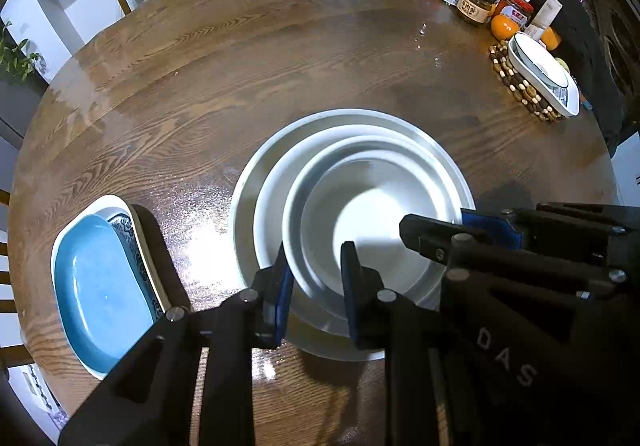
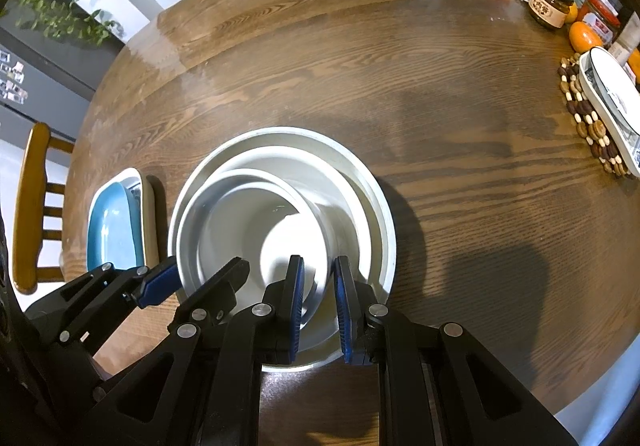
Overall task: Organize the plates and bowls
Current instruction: 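Lower the ramekin into the medium bowl and open the right gripper, then withdraw both grippers and reposition them at the nested white bowls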
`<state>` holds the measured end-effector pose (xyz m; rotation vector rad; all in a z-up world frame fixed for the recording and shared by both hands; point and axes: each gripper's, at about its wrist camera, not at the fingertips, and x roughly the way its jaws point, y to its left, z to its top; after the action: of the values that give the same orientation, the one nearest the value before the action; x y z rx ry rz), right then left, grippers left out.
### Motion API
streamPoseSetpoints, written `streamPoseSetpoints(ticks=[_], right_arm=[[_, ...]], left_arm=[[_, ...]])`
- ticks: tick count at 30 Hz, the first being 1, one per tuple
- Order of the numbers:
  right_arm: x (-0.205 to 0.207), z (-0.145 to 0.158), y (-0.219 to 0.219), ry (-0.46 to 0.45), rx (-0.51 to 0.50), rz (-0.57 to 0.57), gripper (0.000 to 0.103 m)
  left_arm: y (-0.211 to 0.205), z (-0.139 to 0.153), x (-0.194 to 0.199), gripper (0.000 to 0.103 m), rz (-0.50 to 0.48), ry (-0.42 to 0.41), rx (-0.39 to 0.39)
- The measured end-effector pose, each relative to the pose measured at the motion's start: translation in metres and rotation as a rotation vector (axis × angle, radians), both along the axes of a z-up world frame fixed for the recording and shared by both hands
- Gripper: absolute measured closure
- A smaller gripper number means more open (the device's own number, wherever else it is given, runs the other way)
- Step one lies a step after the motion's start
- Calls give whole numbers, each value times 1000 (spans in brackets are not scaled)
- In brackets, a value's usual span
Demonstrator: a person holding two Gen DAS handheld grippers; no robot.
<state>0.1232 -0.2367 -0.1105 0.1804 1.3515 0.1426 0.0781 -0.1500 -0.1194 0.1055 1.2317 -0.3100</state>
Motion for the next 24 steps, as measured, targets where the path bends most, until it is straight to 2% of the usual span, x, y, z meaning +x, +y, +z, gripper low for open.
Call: streamPoseSetpoints(ticks=[9,14,22,24], right_arm=[[-2,9,-4,-34,17,-6,86],[-5,24,-8,-75,44,-12,86],[-8,45,-13,-134,50,-26,86],[-9,48,-15,-140,52,-30,86]], left_arm=[[3,5,-3,78,6,-16,-15],[6,14,-6,65,20,-29,-40],[4,38,-16,61,-1,-112,-59],[4,43,-19,56,0,-133,-58]])
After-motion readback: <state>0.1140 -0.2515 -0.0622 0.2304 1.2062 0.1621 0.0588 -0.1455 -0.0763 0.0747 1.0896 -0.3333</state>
